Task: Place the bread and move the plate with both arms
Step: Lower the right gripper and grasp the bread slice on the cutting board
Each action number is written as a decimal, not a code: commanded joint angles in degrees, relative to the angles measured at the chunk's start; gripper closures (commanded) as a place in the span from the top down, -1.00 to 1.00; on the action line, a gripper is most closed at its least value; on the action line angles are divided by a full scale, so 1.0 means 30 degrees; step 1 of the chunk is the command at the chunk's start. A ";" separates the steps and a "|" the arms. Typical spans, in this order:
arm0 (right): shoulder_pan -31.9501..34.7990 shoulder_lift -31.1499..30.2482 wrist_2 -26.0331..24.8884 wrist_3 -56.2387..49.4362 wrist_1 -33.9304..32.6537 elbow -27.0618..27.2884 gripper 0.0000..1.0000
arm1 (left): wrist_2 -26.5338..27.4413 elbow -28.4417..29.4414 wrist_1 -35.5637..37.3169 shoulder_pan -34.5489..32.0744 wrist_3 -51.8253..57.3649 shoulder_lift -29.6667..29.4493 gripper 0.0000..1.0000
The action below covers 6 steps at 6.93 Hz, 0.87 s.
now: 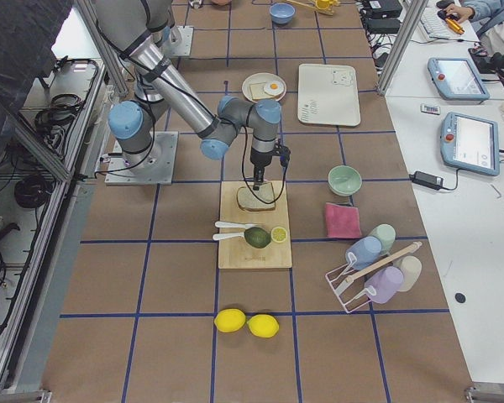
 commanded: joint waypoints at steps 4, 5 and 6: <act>0.0116 -0.1628 0.0099 0.0533 0.4775 -0.3341 -1.00 | -0.0042 0.0072 0.0071 -0.0009 0.0029 -0.0122 1.00; 0.0291 -0.1951 0.0129 0.1202 0.7262 -0.5066 -1.00 | -0.0042 0.0072 0.0071 -0.0009 0.0029 -0.0064 1.00; 0.0641 -0.1983 0.0825 0.2021 0.9839 -0.6911 -1.00 | -0.0042 0.0159 0.0100 -0.0009 0.0029 -0.0034 1.00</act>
